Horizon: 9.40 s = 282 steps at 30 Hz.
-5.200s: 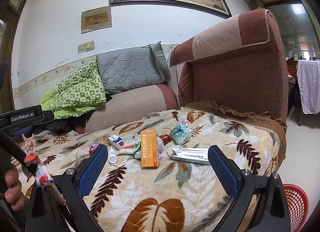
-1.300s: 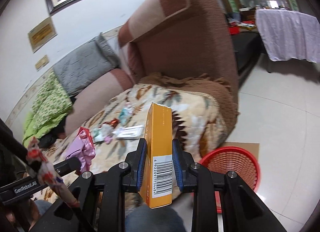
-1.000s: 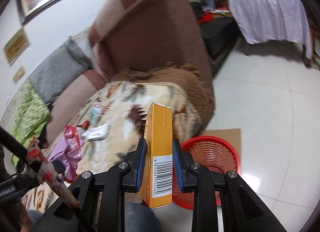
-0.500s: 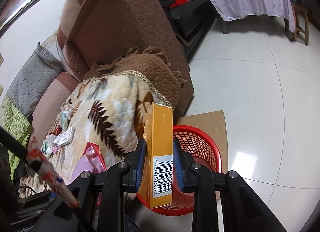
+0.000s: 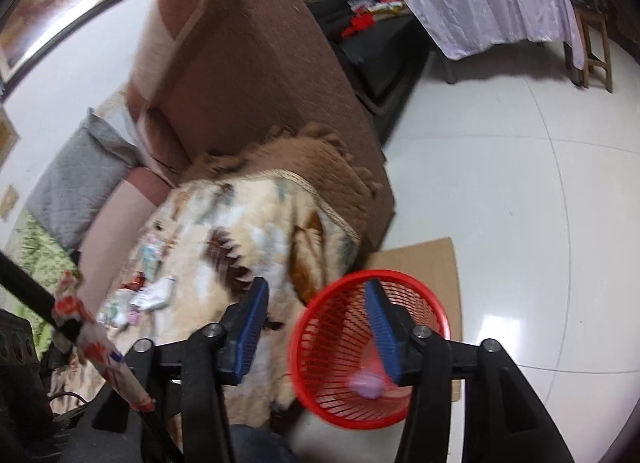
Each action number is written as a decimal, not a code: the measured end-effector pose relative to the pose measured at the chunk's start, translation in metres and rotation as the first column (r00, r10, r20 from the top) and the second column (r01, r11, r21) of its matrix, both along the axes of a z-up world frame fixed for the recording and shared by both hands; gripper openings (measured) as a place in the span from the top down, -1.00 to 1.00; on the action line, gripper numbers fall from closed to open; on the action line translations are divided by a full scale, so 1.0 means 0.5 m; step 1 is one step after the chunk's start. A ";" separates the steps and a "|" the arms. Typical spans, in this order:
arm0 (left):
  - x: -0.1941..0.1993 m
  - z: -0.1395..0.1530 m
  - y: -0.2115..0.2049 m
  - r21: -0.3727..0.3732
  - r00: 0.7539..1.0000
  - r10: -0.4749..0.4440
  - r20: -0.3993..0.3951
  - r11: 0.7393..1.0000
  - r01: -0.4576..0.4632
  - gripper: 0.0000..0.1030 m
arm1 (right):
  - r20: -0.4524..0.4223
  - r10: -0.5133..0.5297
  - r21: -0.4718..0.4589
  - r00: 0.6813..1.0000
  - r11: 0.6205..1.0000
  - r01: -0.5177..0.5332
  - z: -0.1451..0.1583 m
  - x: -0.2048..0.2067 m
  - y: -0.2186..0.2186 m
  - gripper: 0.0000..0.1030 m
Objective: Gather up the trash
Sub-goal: 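Carry both items to the red basket and open both tools to drop them, then move both tools back over the items on the sofa, then grasp the white medicine box with the right tool while the left tool grasps the green cloth, then carry both items to the red basket and open both tools over it, then move both tools back over the remaining items on the sofa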
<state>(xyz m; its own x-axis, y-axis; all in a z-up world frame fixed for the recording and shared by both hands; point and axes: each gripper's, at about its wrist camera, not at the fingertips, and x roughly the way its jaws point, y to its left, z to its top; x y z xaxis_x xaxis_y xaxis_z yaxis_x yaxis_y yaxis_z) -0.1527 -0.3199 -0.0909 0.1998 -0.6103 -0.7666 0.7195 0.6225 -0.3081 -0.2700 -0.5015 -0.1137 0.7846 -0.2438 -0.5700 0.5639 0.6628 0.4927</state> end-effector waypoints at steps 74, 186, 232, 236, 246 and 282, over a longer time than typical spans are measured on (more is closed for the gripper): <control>-0.236 0.349 0.477 -0.301 0.795 0.517 0.316 0.850 -0.433 -0.44 | 0.209 0.431 -0.323 0.878 0.878 -0.354 0.283 -0.098 0.403 -0.85; 0.048 0.164 0.146 -0.216 0.994 0.091 0.061 0.973 -0.076 0.92 | 0.156 0.121 0.247 0.980 0.956 -0.158 0.012 0.079 0.043 -0.19; 0.087 0.136 0.180 -0.144 0.981 0.190 -0.027 0.971 -0.192 -0.07 | 0.172 0.169 0.159 0.970 0.967 -0.197 0.081 0.074 0.082 -0.63; 0.077 0.185 0.261 -0.181 0.958 0.288 -0.009 0.941 -0.285 -0.09 | 0.219 0.260 0.129 0.940 0.948 -0.292 0.129 0.094 0.152 -0.64; 0.123 0.263 0.348 -0.201 0.932 0.353 0.086 0.922 -0.331 -0.11 | 0.216 0.346 0.016 0.913 0.934 -0.358 0.183 0.131 0.244 -0.71; 0.593 0.109 0.758 0.032 0.665 0.746 -0.041 0.666 -0.745 -0.21 | -0.010 0.621 -0.123 0.784 0.777 -0.617 0.088 0.606 0.480 -0.71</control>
<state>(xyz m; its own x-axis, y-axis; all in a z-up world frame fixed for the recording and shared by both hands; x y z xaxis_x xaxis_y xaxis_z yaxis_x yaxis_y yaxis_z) 0.1436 0.0591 -0.0365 0.5485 -0.2644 -0.7932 -0.0012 0.9484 -0.3170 0.0329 -0.2613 -0.0696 0.8046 0.2394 -0.5434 -0.0013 0.9158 0.4015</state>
